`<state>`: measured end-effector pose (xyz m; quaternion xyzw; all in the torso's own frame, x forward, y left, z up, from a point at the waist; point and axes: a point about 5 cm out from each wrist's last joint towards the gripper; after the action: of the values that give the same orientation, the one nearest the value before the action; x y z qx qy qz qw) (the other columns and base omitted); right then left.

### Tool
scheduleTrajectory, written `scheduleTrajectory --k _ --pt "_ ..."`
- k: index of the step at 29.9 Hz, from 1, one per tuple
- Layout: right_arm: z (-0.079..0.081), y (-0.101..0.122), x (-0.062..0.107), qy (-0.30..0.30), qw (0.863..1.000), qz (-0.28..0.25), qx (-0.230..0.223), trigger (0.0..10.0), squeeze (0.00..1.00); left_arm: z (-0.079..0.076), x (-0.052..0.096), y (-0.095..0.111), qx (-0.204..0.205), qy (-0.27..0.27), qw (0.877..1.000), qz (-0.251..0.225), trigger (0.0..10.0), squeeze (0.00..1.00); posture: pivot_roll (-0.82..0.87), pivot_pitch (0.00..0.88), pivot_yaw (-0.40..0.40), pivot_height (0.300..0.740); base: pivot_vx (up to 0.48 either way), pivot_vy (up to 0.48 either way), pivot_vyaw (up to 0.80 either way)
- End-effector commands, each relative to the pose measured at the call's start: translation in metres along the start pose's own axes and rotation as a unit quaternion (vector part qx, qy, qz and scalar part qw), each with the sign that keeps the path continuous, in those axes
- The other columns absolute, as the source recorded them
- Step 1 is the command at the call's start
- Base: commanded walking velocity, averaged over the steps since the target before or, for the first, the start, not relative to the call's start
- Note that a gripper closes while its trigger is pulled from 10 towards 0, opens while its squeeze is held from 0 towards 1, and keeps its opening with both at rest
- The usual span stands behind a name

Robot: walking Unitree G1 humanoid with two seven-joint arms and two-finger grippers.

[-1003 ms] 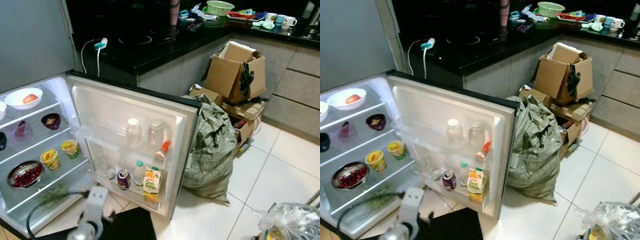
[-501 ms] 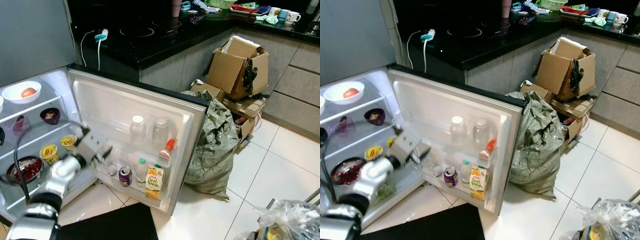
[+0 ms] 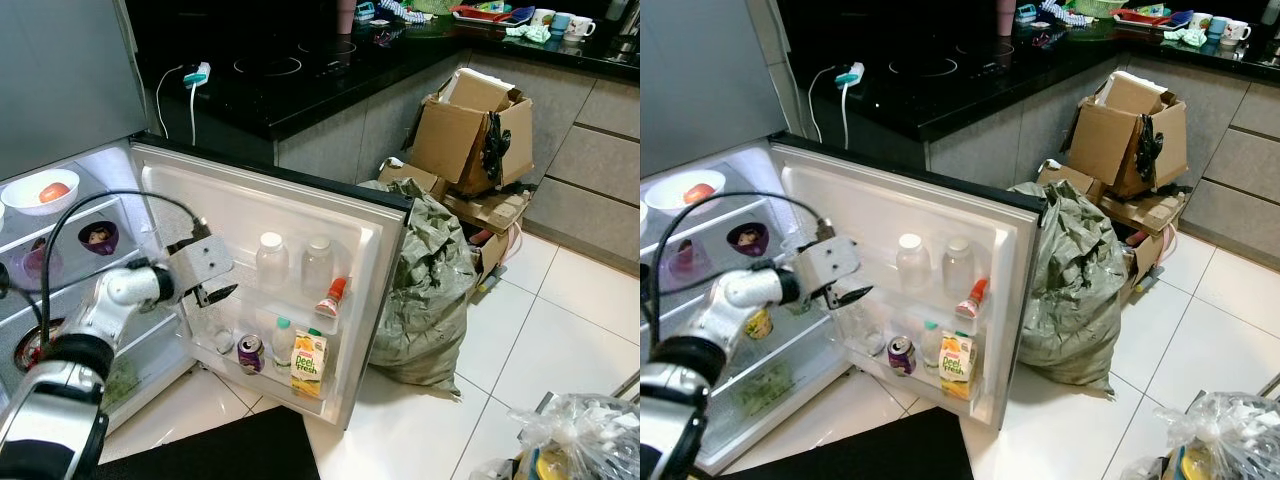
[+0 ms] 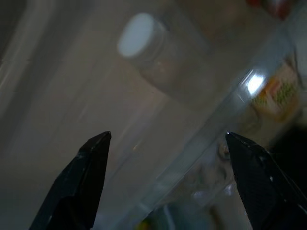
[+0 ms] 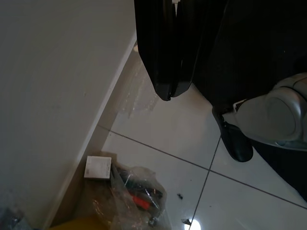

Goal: Restocking fridge

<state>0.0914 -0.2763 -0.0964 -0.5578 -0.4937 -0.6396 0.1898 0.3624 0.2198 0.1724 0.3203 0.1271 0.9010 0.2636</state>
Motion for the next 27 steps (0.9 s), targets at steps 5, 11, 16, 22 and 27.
scheduleTrajectory --k 5,11,16,22,27 --pt "-0.002 -0.003 0.000 -0.004 1.000 0.002 -0.002 10.0 0.00 0.013 0.010 -0.006 -0.031 -0.073 0.996 0.047 10.0 0.00 -0.09 0.007 0.006 0.740 0.000 0.000 0.00" --pt "-0.006 -0.007 0.001 -0.008 1.000 0.004 -0.002 10.0 0.00 0.019 0.001 0.003 -0.081 -0.149 0.982 0.081 10.0 0.00 -0.11 0.021 0.015 0.740 0.000 0.000 0.00" --pt "-0.011 -0.010 0.002 -0.013 1.000 0.007 -0.005 10.0 0.00 0.019 -0.006 0.006 -0.099 -0.184 0.973 0.101 10.0 0.00 -0.13 0.032 0.018 0.740 0.000 0.000 0.00" --pt "-0.015 -0.013 0.003 -0.019 1.000 0.010 -0.009 10.0 0.00 0.018 -0.012 0.008 -0.125 -0.205 0.963 0.124 10.0 0.00 -0.14 0.044 0.022 0.740 0.000 0.000 0.00" --pt "-0.016 -0.014 0.003 -0.020 1.000 0.010 -0.011 10.0 0.00 0.011 -0.024 0.013 -0.140 -0.209 0.960 0.124 10.0 0.00 -0.15 0.045 0.026 0.740 0.000 0.000 0.00"
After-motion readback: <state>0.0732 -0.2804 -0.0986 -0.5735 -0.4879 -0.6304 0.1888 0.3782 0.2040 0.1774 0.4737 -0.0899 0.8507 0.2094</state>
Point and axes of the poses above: a point about 5 cm out from each wrist's last joint towards the gripper, its own x axis pointing back from the gripper into the wrist, its own y axis along the axis of the wrist's last joint, z = x × y, and after that the axes turned 12 degrees about -x, right-handed
